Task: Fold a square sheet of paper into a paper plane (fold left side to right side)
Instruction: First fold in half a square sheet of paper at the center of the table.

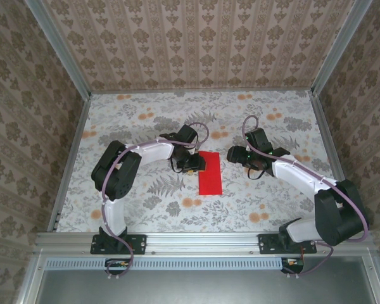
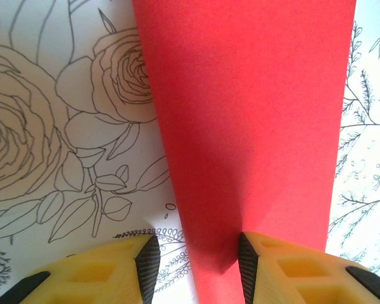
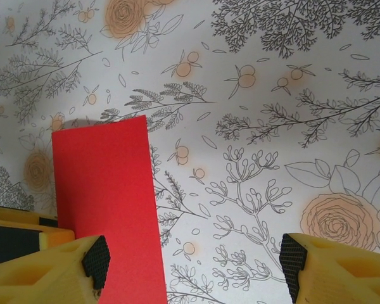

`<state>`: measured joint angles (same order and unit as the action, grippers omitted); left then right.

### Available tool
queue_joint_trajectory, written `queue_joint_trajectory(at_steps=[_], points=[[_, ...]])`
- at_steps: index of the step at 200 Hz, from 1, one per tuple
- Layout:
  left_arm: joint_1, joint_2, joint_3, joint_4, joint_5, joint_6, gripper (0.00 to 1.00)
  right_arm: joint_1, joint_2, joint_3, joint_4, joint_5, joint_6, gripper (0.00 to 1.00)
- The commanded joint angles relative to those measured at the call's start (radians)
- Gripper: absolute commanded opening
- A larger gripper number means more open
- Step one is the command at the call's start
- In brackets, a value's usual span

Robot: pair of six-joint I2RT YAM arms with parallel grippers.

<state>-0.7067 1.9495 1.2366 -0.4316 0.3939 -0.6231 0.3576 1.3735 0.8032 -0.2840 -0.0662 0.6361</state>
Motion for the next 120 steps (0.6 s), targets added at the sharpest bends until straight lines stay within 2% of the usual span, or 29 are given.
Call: queue_joint_trajectory(at_steps=[1, 36, 120], points=[[-0.028, 0.069, -0.007, 0.004, -0.021, 0.027, 0.42, -0.005, 0.01, -0.012, 0.029, -0.046, 0.014, 0.74], [-0.029, 0.069, -0.007, 0.003, -0.023, 0.024, 0.42, -0.003, 0.053, -0.006, 0.046, -0.092, 0.017, 0.72], [-0.028, 0.081, -0.005, 0.002, -0.029, 0.007, 0.43, 0.006, 0.069, -0.004, 0.057, -0.113, 0.023, 0.72]])
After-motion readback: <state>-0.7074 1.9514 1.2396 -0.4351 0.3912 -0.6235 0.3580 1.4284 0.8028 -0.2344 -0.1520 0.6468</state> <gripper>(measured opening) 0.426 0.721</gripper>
